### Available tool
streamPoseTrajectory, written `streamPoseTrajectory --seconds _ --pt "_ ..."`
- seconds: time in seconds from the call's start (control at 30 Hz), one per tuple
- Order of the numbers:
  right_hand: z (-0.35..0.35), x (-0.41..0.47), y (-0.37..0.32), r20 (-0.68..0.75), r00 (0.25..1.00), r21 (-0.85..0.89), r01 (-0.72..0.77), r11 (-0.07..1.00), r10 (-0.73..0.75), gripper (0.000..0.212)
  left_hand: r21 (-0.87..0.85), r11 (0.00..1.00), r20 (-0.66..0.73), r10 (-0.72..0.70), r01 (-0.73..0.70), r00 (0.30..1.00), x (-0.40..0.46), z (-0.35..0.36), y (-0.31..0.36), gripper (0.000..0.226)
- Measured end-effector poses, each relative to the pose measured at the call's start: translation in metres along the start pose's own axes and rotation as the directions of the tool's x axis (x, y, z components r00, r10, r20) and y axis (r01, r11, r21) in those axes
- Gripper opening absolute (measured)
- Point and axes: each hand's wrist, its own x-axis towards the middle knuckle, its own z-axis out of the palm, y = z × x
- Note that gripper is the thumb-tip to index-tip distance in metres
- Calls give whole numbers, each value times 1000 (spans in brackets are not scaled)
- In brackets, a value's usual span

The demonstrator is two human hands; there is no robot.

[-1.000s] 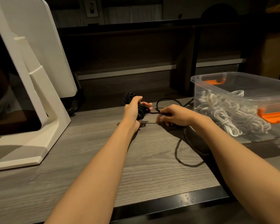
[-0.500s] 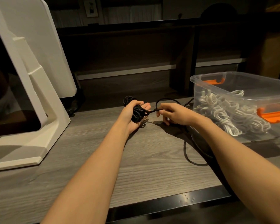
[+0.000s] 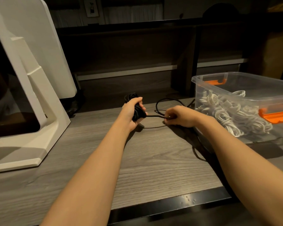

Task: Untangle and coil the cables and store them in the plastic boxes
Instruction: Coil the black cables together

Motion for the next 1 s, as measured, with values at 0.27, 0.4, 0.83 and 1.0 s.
streamPoseTrajectory --seconds 0.27,0.4,0.83,1.0 --pt "-3 -6 4 -188 981 158 78 984 -48 7 624 776 -48 152 -89 987 2 -9 3 38" --pt "-6 -11 -15 -192 979 403 138 905 -64 20 710 695 80 87 -118 993 -1 0 0 49" --pt "-5 -9 -23 -143 987 758 64 649 70 26 708 689 336 -135 -155 932 -12 20 -9 59" --pt "-2 -4 -19 -163 984 752 78 655 70 25 737 638 385 -125 -224 914 -7 21 -12 77"
